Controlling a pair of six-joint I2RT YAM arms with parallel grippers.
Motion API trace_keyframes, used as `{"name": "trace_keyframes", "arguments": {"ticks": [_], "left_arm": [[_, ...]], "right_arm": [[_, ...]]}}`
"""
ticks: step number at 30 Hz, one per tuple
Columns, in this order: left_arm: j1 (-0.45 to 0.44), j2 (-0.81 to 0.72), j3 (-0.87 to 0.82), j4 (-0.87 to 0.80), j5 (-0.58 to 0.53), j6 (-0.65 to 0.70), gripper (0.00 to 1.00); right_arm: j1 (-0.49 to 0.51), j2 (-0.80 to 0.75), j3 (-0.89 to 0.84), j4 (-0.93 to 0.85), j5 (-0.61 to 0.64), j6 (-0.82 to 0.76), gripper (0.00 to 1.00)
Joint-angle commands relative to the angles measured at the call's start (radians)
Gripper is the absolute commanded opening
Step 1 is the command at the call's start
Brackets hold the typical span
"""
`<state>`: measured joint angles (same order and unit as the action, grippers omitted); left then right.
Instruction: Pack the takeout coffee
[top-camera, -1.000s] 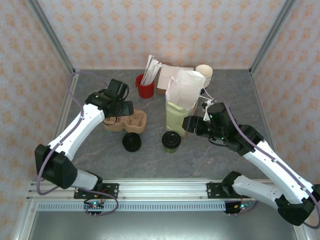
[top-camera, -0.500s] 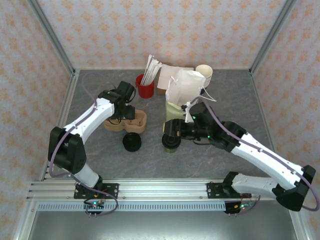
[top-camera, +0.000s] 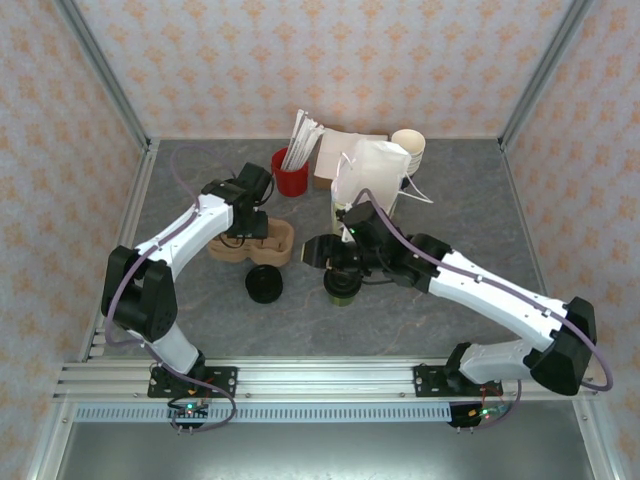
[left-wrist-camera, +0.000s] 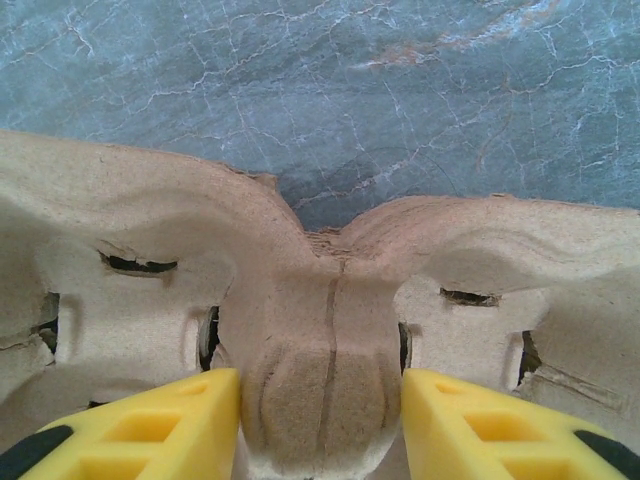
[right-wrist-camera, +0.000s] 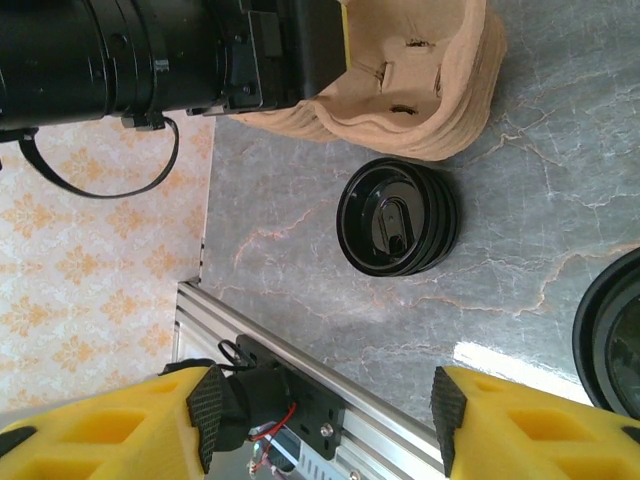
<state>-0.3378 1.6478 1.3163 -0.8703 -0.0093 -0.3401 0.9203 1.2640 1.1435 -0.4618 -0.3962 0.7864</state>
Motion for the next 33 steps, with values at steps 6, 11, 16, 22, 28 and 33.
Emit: {"name": "trace_keyframes", "arguments": {"ticks": [6, 11, 16, 22, 28, 33], "left_arm": [[0.002, -0.003, 0.014, 0.020, -0.016, 0.001, 0.37], [0.003, -0.014, 0.024, 0.028, -0.019, -0.003, 0.34], [0.003, -0.027, 0.031, 0.034, -0.027, -0.009, 0.31], [0.002, -0.035, 0.056, 0.036, -0.026, -0.019, 0.29], [0.003, -0.029, 0.057, 0.030, -0.020, -0.016, 0.32], [0.005, -0.037, 0.027, 0.041, -0.019, -0.015, 0.30]], "right_arm": [[0.008, 0.023, 0.050, 0.036, 0.036, 0.013, 0.59], [0.007, 0.026, 0.053, 0.024, 0.050, 0.009, 0.60], [0.007, 0.026, 0.057, 0.011, 0.064, 0.002, 0.60], [0.007, 0.031, 0.056, 0.009, 0.078, 0.003, 0.60], [0.008, 0.041, 0.056, 0.013, 0.077, 0.005, 0.60], [0.007, 0.042, 0.060, 0.009, 0.086, -0.001, 0.60]]}}
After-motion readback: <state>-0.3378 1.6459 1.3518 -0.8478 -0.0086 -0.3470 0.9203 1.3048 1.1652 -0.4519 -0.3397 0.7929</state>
